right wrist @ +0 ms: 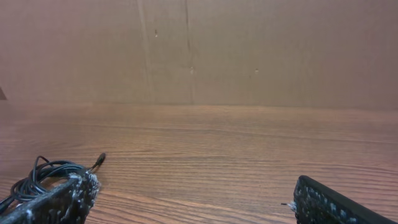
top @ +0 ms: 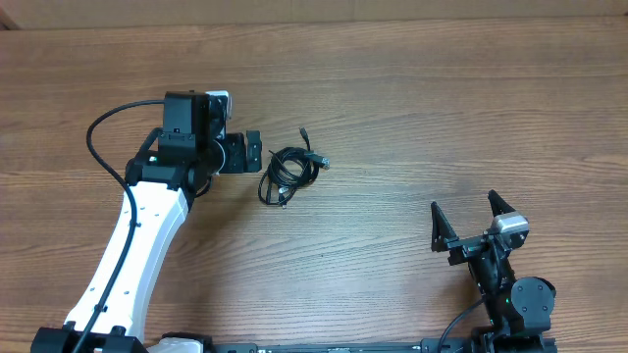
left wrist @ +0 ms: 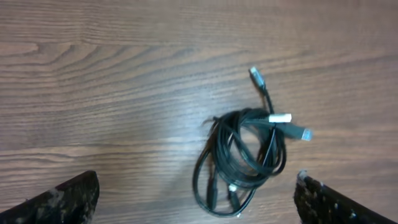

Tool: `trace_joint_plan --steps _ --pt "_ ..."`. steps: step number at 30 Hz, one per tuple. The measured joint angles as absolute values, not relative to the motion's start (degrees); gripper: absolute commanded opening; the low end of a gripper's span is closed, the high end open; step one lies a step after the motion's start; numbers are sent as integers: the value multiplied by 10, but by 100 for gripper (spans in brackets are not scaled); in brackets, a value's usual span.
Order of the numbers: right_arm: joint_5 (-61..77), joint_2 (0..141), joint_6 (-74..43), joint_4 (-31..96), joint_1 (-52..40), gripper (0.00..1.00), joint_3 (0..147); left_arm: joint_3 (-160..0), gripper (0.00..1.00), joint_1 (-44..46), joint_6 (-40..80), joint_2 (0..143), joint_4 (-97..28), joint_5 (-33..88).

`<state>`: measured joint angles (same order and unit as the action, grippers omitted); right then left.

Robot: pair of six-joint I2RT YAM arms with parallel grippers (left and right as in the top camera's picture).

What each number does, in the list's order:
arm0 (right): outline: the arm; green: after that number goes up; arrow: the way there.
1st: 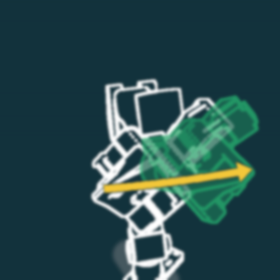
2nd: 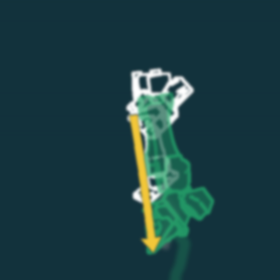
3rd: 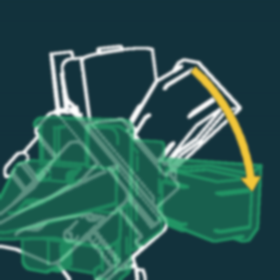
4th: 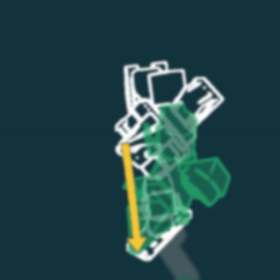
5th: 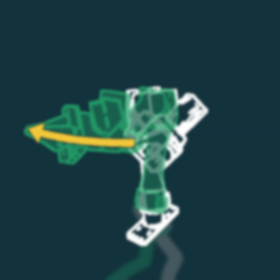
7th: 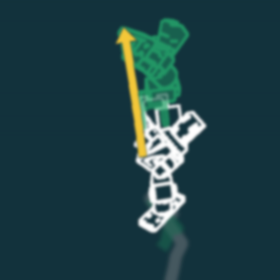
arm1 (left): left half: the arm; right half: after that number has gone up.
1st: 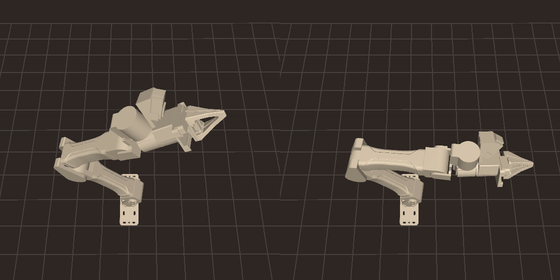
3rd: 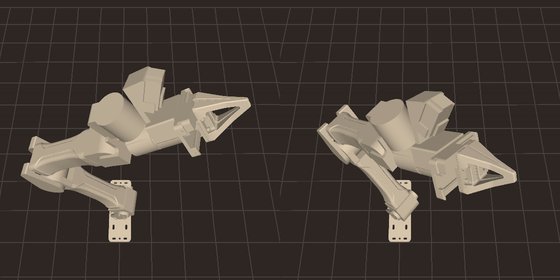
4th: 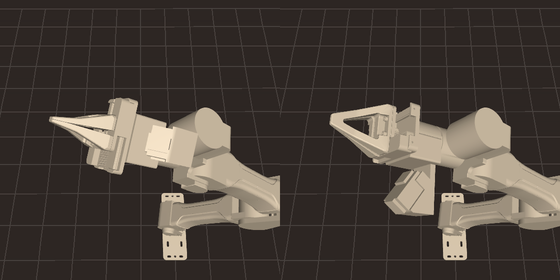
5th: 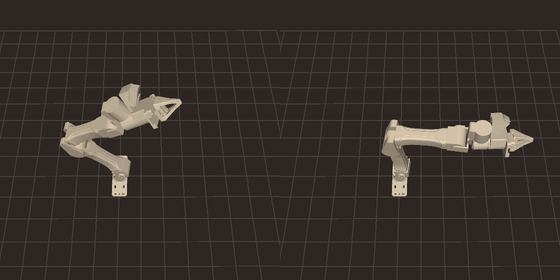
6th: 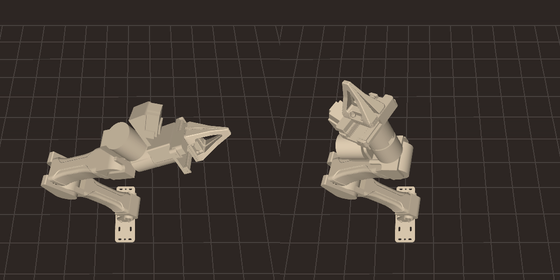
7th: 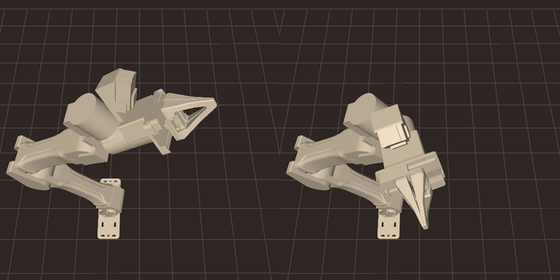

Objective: Untangle cables

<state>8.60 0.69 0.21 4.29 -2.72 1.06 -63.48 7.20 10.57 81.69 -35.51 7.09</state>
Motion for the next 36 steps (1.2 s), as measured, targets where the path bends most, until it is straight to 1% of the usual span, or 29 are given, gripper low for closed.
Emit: trace_joint_plan --steps 1,3,6,9,14,17,25,27,28,29,31,32,34,35,36 --pt "86 7 2 43 -27 100 11 -635 96 72 117 817 -347 71" --pt "86 7 2 43 -27 100 11 -635 89 73 140 819 -329 71" --pt "86 7 2 43 -27 100 11 -636 85 79 161 828 -314 71" --pt "86 7 2 43 -27 100 11 -640 85 94 171 850 -312 71" --pt "86 7 2 43 -27 100 11 -640 81 129 179 909 -308 71" --pt "86 7 2 43 -27 100 11 -640 80 143 181 954 -300 70" --pt "86 7 2 43 -27 100 11 -640 79 158 181 1045 -257 63" --pt "86 7 2 43 -27 100 11 -640 75 159 181 1060 -249 62" --pt "86 7 2 43 -27 100 11 -640 69 161 181 1068 -245 60" --pt "86 7 2 43 -27 100 11 -640 59 162 181 1072 -244 60" --pt "86 7 2 43 -27 100 11 -640 37 168 181 1080 -243 58" --pt "86 7 2 43 -27 100 11 -640 24 170 182 1082 -243 58" --pt "86 7 2 43 -27 100 11 -640 9 173 183 1082 -243 55" --pt "86 7 2 43 -27 100 11 -640 5 173 182 1082 -243 56" --pt "86 7 2 43 -27 100 11 -640 4 173 182 1082 -244 55"
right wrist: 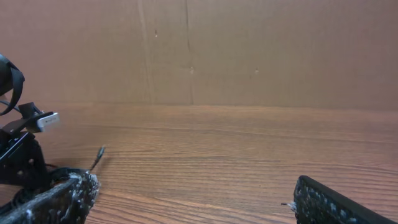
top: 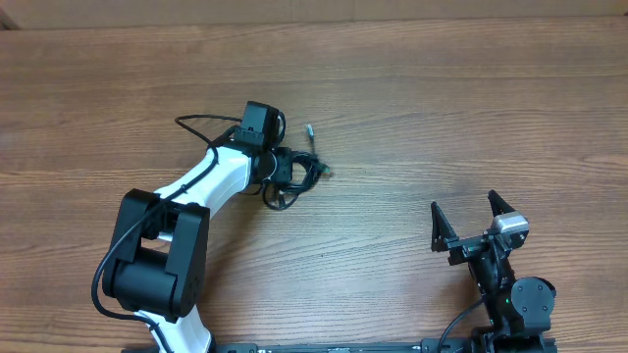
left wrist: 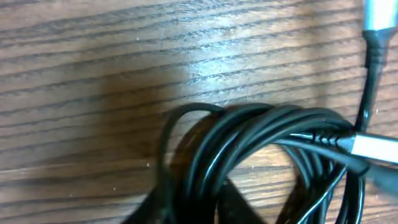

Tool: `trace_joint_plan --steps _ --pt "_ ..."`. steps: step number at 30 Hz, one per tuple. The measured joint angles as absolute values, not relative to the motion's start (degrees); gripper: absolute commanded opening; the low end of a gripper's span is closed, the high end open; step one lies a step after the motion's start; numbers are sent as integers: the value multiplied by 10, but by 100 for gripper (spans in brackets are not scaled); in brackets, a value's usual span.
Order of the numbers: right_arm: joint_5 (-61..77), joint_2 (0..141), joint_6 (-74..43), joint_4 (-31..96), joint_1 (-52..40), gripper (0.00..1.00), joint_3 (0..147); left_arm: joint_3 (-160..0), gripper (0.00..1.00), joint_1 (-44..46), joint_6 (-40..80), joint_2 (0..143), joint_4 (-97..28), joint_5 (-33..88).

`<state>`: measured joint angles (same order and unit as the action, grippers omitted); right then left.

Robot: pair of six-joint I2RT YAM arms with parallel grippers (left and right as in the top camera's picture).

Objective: Untangle cables

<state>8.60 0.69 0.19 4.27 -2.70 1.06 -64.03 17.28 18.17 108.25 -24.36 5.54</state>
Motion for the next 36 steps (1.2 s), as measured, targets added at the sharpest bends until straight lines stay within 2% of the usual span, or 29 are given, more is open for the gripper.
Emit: trace_joint_plan --steps 12,21,26,36 --pt "86 7 2 43 -27 100 11 -662 4 173 176 1084 -263 95" --pt "90 7 -5 38 -27 100 11 -755 4 173 112 1089 -370 144" --pt "100 8 -74 42 -27 100 11 -804 4 191 68 1089 -417 147" --pt "103 77 -139 204 -27 100 82 -810 4 255 23 1089 -429 146"
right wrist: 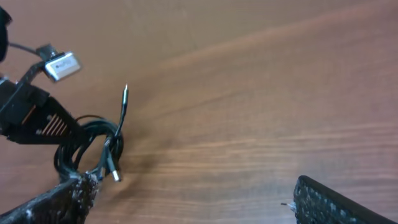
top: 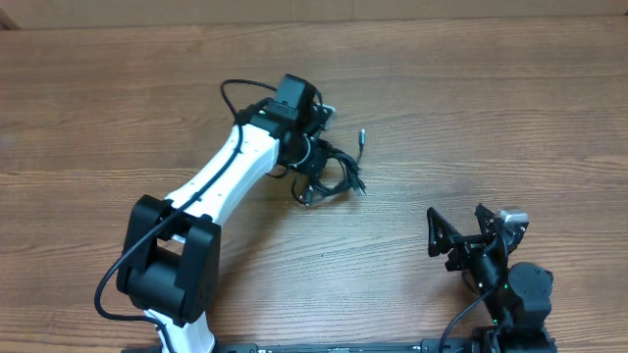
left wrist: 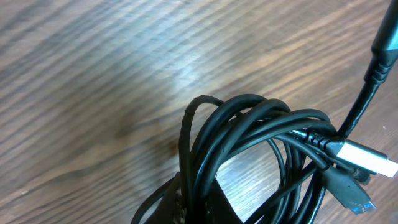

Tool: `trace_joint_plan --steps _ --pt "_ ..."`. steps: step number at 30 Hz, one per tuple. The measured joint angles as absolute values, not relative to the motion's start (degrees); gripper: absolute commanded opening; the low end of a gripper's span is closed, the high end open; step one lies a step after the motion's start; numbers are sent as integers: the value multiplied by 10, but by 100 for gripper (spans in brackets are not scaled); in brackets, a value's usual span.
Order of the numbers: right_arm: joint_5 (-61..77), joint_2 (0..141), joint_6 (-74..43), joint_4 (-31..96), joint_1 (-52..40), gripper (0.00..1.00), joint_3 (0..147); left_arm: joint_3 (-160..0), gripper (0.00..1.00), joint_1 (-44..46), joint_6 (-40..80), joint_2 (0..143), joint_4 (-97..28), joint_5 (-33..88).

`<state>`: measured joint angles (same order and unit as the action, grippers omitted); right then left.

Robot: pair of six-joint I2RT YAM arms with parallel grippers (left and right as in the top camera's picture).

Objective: Untangle cables

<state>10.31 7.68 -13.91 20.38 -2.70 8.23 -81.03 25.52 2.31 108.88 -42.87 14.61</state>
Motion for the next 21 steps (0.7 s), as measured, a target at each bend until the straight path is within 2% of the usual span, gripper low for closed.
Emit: trace_joint_plan --steps 14,21 --pt "109 322 -148 391 -27 100 331 -811 4 264 17 1051 -441 96" --pt "135 476 -150 482 -27 100 477 -811 4 264 -7 991 -437 146"
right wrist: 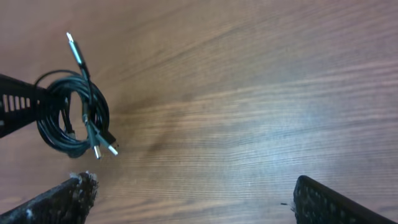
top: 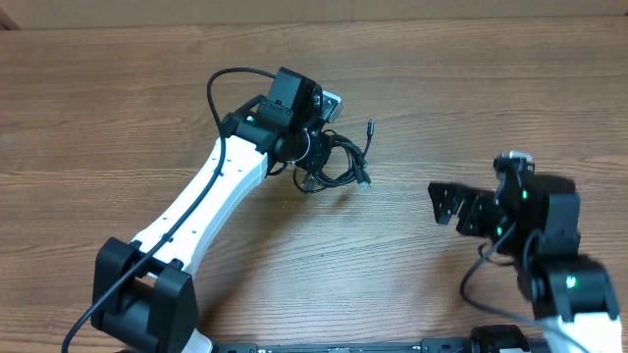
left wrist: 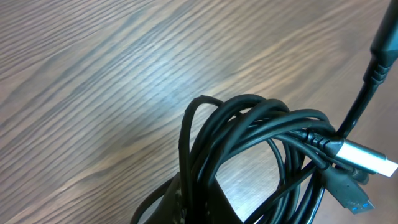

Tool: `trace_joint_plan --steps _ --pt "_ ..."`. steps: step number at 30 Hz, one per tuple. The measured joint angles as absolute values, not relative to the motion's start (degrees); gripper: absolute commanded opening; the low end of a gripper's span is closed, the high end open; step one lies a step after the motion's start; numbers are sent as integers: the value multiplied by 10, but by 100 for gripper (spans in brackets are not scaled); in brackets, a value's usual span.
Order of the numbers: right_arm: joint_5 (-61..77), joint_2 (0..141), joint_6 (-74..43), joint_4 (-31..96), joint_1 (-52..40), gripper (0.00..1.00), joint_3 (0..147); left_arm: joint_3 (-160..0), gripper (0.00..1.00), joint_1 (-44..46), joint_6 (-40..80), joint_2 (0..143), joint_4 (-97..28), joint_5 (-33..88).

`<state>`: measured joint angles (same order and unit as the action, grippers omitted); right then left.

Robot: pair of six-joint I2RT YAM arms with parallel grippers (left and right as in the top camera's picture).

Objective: Untangle cables

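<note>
A tangled coil of thin black cables [top: 339, 162] hangs in the air at the table's middle back, with plug ends sticking out, one silver [left wrist: 364, 157]. My left gripper [top: 306, 155] is shut on the coil's left side. In the left wrist view the loops [left wrist: 249, 134] fill the frame and the jaws pinch them at the bottom edge. My right gripper [top: 469, 209] stands open at the right, raised and turned toward the coil. Seen from the right wrist, the cable bundle [right wrist: 71, 115] sits at far left, well ahead of the open fingers [right wrist: 323, 202].
The wooden table [top: 471, 98] runs across the whole overhead view. A cardboard wall [top: 147, 12] lines its far edge. The left arm's own black lead [top: 221, 83] arcs above its white link.
The right arm has lifted and swung left toward the coil, its gripper still open. The left gripper shifted slightly up and right with the coil still in it.
At first the coil lay on the table with my left gripper open beside it and the right arm parked at the front right. Then the left gripper was down on the coil. Later it held the coil farther right, and now the right gripper faces it.
</note>
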<state>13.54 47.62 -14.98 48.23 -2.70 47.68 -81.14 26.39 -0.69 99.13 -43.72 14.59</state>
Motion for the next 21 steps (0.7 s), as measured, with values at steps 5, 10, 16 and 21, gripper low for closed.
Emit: trace_joint_plan --steps 5,10,16,21 --pt "160 565 -150 512 -27 100 552 -812 5 264 -17 990 -437 178" --pt "268 614 -150 465 -27 80 557 -812 6 275 -22 990 -416 204" --pt "354 649 -155 425 -27 43 559 -812 6 313 -28 990 -386 222" --pt "373 675 -154 432 -27 39 559 -812 6 337 -32 990 -371 225"
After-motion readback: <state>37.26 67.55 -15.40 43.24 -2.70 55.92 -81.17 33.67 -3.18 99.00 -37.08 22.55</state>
